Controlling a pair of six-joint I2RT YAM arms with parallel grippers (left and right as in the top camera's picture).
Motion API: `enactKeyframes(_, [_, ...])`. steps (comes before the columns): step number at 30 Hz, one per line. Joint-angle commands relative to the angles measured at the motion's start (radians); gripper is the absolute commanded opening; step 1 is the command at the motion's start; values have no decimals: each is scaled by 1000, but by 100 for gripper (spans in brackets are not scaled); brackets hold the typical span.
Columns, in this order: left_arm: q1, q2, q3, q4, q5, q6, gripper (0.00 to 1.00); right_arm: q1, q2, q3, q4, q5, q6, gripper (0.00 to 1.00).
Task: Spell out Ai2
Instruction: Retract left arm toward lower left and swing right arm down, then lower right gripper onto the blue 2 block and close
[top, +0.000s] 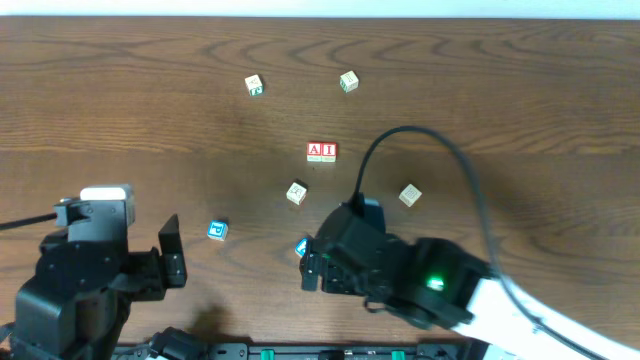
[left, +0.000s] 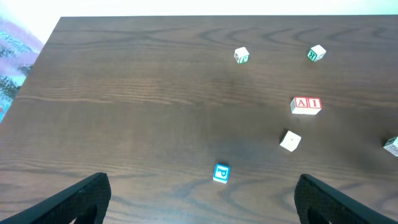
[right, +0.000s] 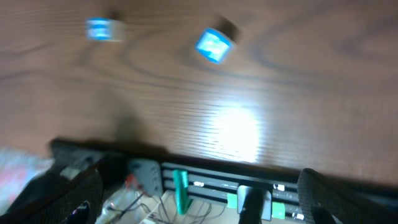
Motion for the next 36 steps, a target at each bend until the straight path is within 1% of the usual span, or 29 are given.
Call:
enactKeyframes(1, [2,2,33,-39,7,-15,95,8,69,-45,22,12,291,98])
enactKeyframes(7, [2,2,33,-59,10,-26,95,5,244,-35,204,-21,311,97])
enactKeyframes(11, [2,2,33,-60,15,-27,95,-25,336,-12,240,-21,339,97])
enactKeyframes(14, [2,2,33,-61,22,-27,95,-58,391,-12,245,-60,371,97])
enactKeyframes(20, [2,2,33,-71,22,-26,96,-87,469,-12,370,-50,401,97])
enactKeyframes(30, [2,2,33,-72,22,-26,95,-96,518,-12,373,-35,421,96])
enactKeyframes(34, [2,2,33,-72,22,-26,95,-96,521,-12,372,-9,421,91])
enactKeyframes(36, [2,2,33,-72,22,-26,95,-95,529,-12,365,1,421,91])
